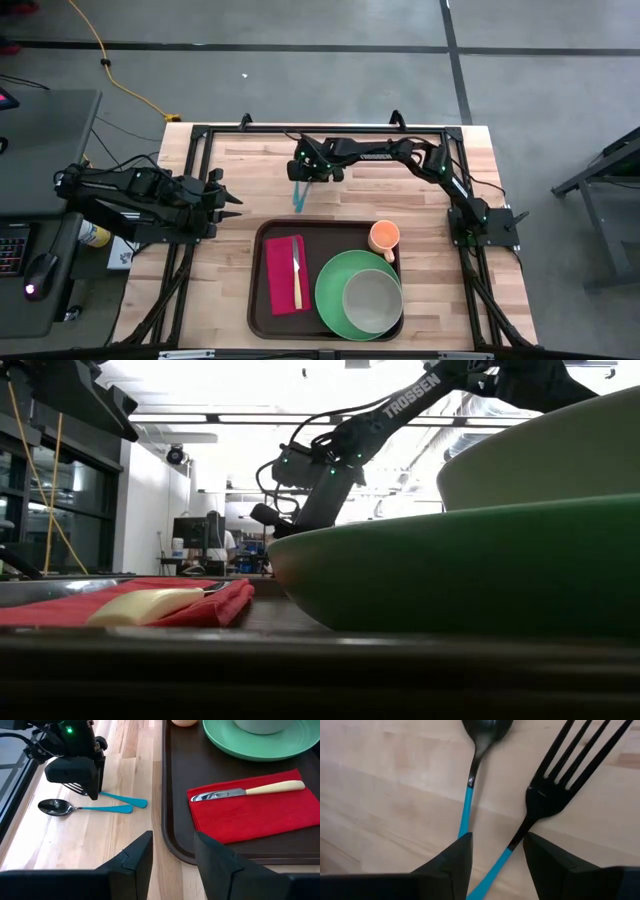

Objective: Set up tray
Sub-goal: Put the blue fork on top of the red napkin to the left of the yellow knife

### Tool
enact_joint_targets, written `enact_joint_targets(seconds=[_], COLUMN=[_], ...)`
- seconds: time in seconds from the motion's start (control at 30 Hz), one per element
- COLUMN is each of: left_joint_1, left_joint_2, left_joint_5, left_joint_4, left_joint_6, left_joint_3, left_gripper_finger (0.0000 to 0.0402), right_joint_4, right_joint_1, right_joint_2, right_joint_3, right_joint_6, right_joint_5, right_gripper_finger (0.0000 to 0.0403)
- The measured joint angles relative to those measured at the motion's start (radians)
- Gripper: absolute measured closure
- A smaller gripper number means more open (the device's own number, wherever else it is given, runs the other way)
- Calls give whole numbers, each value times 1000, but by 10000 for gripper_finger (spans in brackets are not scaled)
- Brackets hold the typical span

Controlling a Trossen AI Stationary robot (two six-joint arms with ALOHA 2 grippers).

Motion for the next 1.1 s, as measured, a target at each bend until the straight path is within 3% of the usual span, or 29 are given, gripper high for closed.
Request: enact_joint_targets(seconds=[0.7, 1.1], left_joint_1=[0, 0], left_joint_2=[0, 0], left_joint_5=[-5, -8], left_joint_4=[0, -5], left_joint_6=[0, 0], left_joint_3=[0, 0], left_gripper_finger=[229, 229], right_joint_4=[-29, -11], right_joint_1=[14, 34], right_joint_2=[26, 28], right_joint_3=[3, 0], right_joint_6=[-2, 0], right_joint_5=[-8, 5], right_gripper_finger=[248, 327])
